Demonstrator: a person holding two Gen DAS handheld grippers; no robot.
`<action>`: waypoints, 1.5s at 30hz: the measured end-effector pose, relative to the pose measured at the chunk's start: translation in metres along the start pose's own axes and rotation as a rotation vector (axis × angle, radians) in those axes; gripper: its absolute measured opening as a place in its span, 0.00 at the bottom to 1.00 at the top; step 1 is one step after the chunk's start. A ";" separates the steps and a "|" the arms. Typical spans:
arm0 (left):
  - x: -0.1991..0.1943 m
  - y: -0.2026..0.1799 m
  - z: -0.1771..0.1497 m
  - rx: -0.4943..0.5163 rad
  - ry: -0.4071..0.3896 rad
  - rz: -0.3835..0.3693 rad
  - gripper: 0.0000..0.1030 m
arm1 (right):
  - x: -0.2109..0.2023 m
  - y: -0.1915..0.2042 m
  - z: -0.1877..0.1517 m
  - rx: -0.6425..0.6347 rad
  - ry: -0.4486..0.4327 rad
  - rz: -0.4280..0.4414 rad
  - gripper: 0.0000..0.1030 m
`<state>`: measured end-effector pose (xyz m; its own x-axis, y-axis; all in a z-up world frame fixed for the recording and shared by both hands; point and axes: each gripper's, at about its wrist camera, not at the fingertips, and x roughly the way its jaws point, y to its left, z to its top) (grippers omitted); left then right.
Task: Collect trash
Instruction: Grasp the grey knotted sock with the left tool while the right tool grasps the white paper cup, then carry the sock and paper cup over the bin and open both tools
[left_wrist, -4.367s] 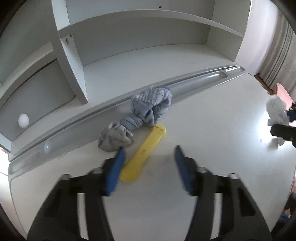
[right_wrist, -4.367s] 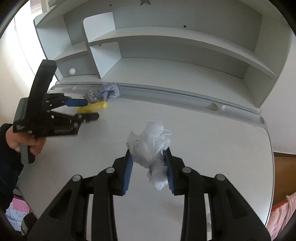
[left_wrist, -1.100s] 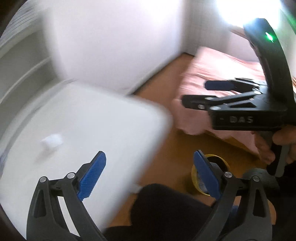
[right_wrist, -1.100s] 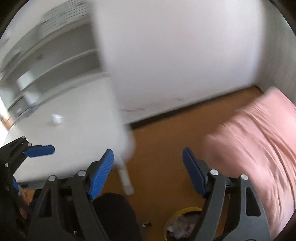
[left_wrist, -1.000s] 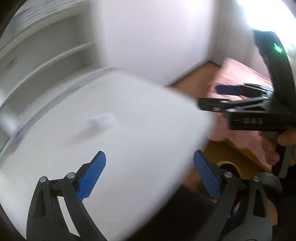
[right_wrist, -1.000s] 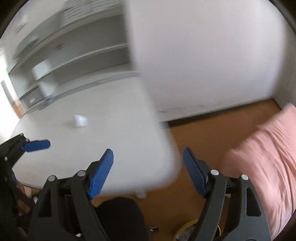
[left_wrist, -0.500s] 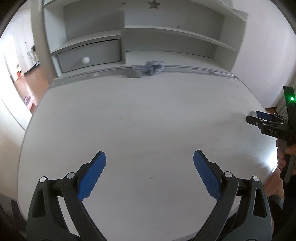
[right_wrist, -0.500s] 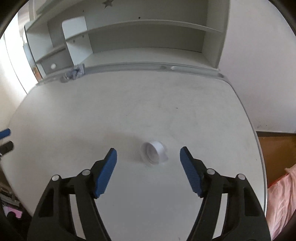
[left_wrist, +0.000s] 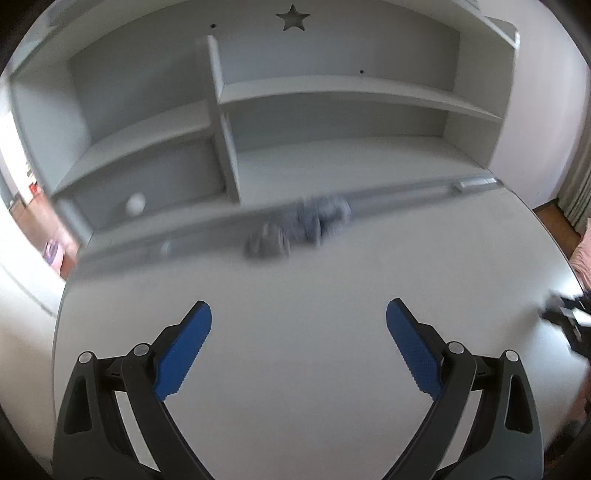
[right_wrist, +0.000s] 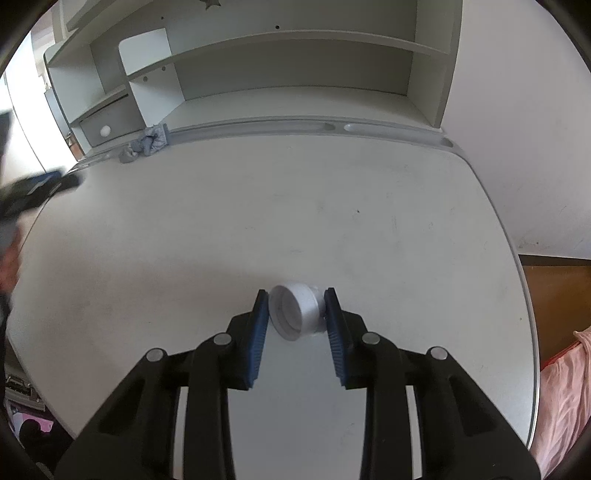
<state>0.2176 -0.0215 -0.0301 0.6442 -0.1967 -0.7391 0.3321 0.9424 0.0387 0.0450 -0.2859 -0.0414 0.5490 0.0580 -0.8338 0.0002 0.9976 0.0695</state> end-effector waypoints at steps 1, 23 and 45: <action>0.012 0.003 0.011 0.005 -0.001 -0.004 0.90 | -0.002 0.002 0.000 -0.001 -0.003 0.003 0.30; 0.071 -0.060 0.043 0.208 0.056 -0.032 0.21 | -0.070 -0.058 -0.047 0.156 -0.063 -0.075 0.30; -0.136 -0.510 -0.151 0.832 0.037 -0.830 0.21 | -0.215 -0.258 -0.391 0.907 0.050 -0.487 0.30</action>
<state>-0.1435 -0.4346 -0.0505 0.0024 -0.6466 -0.7628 0.9971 0.0592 -0.0470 -0.3997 -0.5412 -0.0943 0.2852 -0.3230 -0.9024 0.8554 0.5106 0.0876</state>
